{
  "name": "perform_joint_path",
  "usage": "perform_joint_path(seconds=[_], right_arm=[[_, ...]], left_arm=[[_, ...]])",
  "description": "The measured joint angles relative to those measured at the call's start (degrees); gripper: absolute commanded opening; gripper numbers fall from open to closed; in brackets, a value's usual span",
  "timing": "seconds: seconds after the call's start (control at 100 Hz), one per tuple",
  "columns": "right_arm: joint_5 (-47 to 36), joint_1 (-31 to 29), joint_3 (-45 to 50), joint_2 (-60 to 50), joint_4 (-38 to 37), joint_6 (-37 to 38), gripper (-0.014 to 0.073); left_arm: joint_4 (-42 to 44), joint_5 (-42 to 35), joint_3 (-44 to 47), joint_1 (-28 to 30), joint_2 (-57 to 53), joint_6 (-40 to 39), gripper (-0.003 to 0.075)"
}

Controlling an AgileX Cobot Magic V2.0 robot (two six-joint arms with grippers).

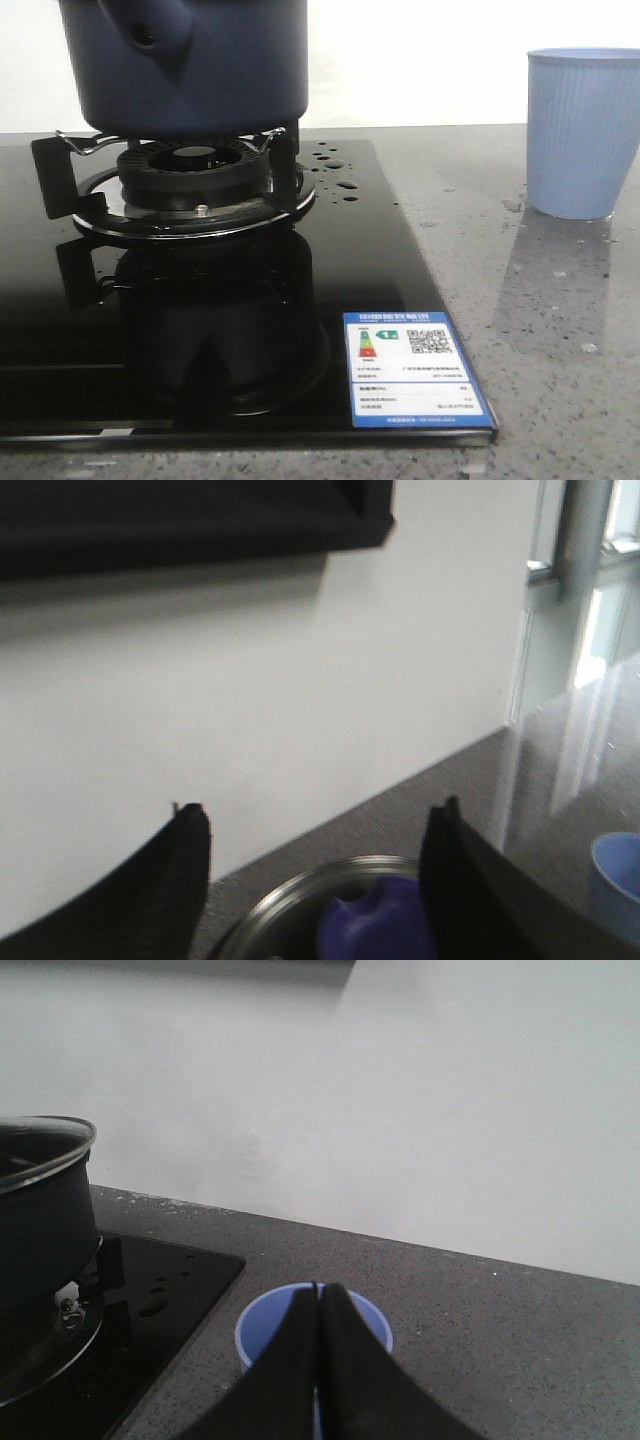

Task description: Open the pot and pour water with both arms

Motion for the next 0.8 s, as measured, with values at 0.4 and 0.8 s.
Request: perform_joint_path(seconds=[0.4, 0.8], right_arm=[[10.62, 0.00, 1.76, -16.57, -1.80, 0.00, -0.0067], [12.58, 0.00, 6.42, -25.59, -1.90, -0.10, -0.0067]], left_arm=[[3.47, -17.24, 21.22, 2.23, -28.28, -4.78, -0.0019], [3.70, -19.92, 46.02, 2.27, -50.26, -4.78, -0.0019]])
